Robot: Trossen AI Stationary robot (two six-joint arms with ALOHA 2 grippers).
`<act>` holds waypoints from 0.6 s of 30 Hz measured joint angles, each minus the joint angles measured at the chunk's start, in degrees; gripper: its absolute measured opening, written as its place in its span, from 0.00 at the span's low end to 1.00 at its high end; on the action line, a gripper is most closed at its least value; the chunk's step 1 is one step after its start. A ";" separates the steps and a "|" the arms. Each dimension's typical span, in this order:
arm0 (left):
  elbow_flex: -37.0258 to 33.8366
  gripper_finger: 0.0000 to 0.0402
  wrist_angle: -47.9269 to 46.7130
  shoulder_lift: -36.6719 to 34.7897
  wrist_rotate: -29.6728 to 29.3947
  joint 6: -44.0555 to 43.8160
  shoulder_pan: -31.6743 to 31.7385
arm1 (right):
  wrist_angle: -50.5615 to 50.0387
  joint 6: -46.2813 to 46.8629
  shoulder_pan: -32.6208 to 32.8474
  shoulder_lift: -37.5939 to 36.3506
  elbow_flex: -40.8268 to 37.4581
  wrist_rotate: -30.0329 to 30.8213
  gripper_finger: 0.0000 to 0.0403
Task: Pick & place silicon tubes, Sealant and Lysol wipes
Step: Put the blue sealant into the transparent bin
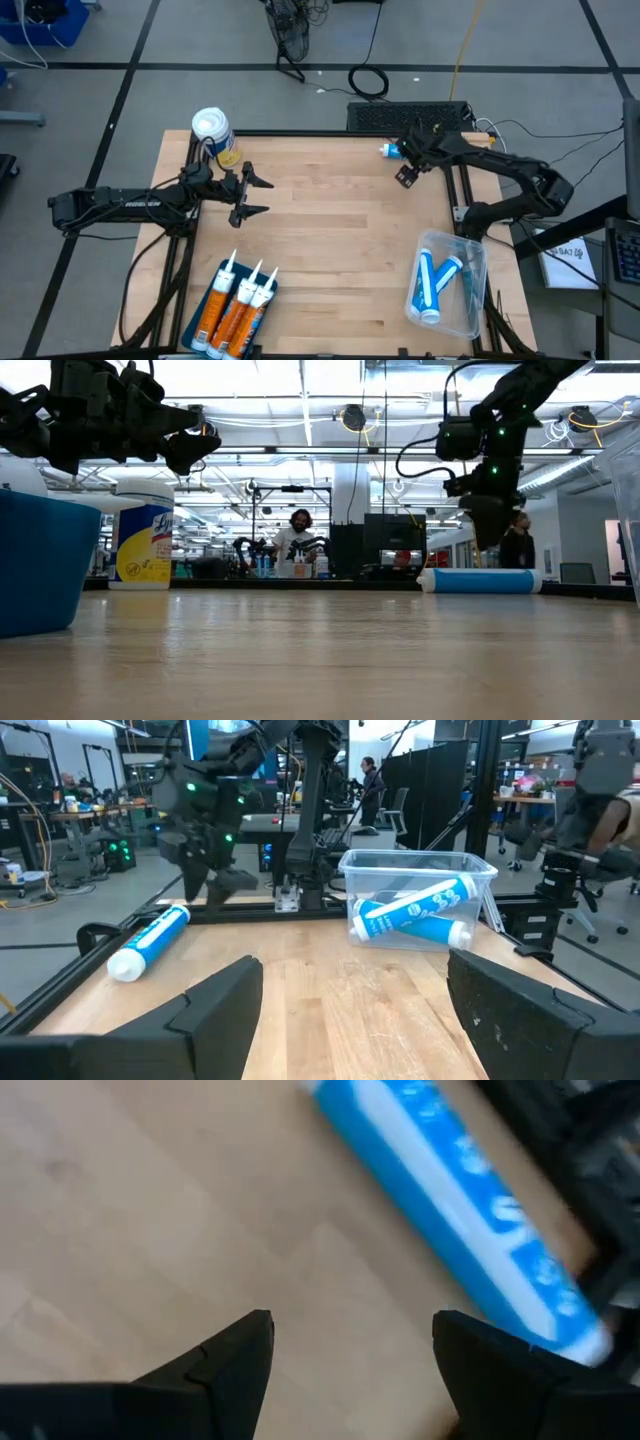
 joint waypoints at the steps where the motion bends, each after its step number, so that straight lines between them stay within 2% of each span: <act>1: 0.00 0.77 0.01 0.01 0.01 -0.02 -0.01 | -0.63 0.01 -0.76 0.00 0.90 0.09 0.63; 8: 0.00 0.77 0.01 0.00 0.01 0.00 -0.01 | 0.92 3.94 -8.02 1.15 6.51 -4.74 0.63; 12: 0.00 0.77 0.01 0.00 0.00 0.00 0.01 | 0.25 7.33 -12.73 5.48 9.52 -2.99 0.63; 18: 0.00 0.77 0.01 -0.01 0.01 -0.01 -0.01 | -5.25 8.18 -16.48 15.71 14.75 -4.37 0.63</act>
